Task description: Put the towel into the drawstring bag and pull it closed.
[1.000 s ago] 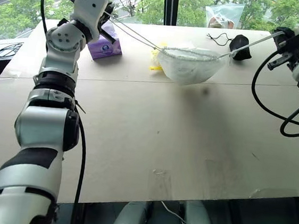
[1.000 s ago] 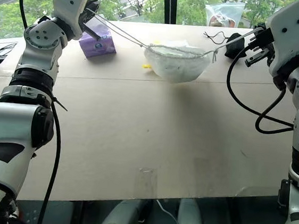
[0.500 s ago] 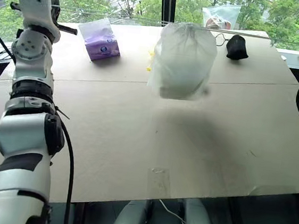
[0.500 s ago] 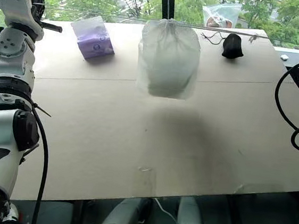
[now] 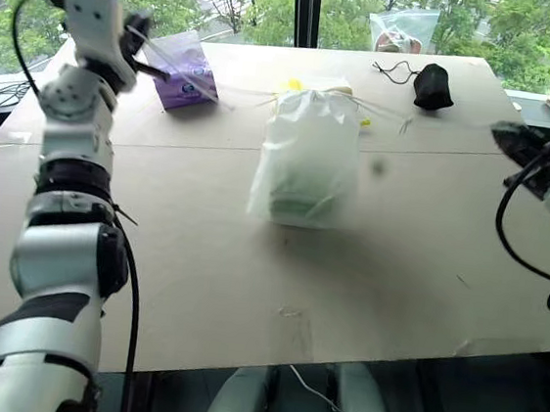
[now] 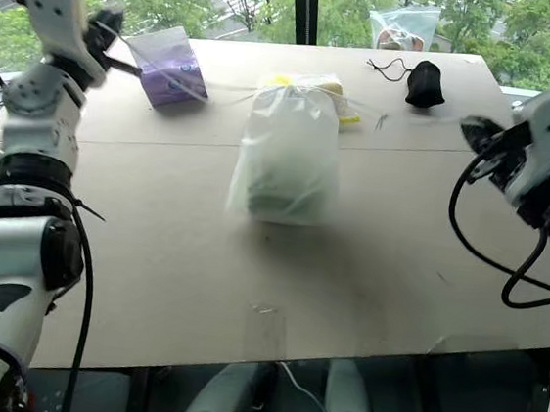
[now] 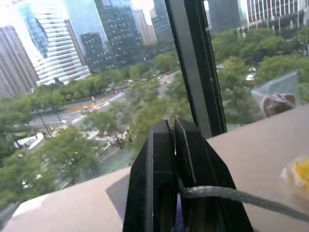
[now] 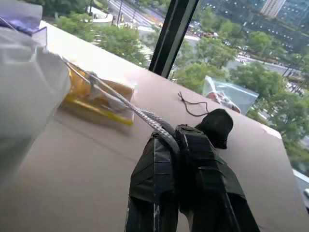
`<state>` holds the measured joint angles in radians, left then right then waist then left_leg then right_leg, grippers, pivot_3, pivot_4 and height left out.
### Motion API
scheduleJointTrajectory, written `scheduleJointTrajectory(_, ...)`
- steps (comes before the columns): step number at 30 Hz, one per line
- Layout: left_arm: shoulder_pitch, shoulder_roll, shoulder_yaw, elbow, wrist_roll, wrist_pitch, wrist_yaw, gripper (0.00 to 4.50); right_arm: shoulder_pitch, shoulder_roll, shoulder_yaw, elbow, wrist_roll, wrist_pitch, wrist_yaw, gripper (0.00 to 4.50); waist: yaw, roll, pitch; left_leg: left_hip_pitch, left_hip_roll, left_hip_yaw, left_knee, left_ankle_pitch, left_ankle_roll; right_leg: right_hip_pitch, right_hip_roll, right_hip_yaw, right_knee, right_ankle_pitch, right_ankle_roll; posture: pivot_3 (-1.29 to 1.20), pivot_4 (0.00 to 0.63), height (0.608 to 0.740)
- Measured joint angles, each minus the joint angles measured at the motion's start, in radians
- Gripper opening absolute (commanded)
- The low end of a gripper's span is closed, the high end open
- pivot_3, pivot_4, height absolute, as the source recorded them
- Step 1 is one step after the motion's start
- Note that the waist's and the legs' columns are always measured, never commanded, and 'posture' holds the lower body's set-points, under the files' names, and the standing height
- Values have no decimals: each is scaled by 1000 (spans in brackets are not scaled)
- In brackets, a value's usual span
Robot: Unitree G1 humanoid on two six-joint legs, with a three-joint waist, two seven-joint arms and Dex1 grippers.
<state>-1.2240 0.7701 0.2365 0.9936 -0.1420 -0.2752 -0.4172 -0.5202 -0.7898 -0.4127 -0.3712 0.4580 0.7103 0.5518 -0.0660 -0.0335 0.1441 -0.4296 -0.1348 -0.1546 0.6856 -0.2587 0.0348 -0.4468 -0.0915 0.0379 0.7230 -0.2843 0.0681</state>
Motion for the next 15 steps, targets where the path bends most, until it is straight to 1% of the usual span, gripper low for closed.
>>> scheduleJointTrajectory(1, -36, 28, 13, 17, -1, -35, -4, 22, 2, -12, -32, 1, 19, 1, 5, 0, 2, 3, -4, 1, 0, 0, 0, 0, 0, 1, -1, -1, 0, 0, 0, 0, 150, 740)
scheduleJointTrajectory(2, -43, 38, 22, 30, -1, -51, -11, 22, 11, -13, -45, -3, 33, 6, 10, 0, 7, 8, -8, 3, -1, 0, 0, -1, 1, 3, -2, -2, 0, 0, 0, 0, 150, 740)
scheduleJointTrajectory(3, -42, 37, 27, 54, 0, -73, -24, 22, 38, -14, -56, -12, 56, 18, 17, 0, 14, 11, -9, 4, -2, 0, -1, -1, 2, 4, -4, -4, 0, 0, 0, 0, 150, 740)
scheduleJointTrajectory(5, -23, 24, 27, 86, 1, -85, -39, 22, 73, -6, -68, -34, 93, 49, 14, 0, 23, 11, -9, -1, -2, -2, -1, -2, 3, 3, -3, -6, -8, 0, 0, 0, 150, 740)
scheduleJointTrajectory(6, -4, 20, 27, 100, 1, -87, -41, 22, 88, 5, -81, -52, 114, 67, 5, 0, 23, 10, -8, -3, -2, -3, 2, -2, 3, 3, -2, -7, -8, 0, 0, 0, 150, 740)
scheduleJointTrajectory(10, 32, 27, 32, 125, 2, -94, -34, 22, 151, 7, -168, -113, 165, 109, -29, 0, 24, 10, -8, 0, -2, -4, 4, -2, 3, 7, -2, -9, -8, 1, 1, 0, 150, 740)
scheduleJointTrajectory(12, 29, 41, 32, 138, 5, -93, -4, 22, 132, 13, -195, -111, 194, 125, -68, 0, 21, 10, -8, 2, -2, -3, 4, -2, 3, 8, -2, -7, -7, 1, 2, 0, 150, 740)
scheduleJointTrajectory(15, -33, 50, 28, 204, 30, -72, 36, 22, 70, -16, -189, -44, 177, 95, -91, 0, 22, 9, -8, 2, -2, -3, 4, -2, 3, 8, -2, -7, -7, 1, 2, 0, 150, 740)
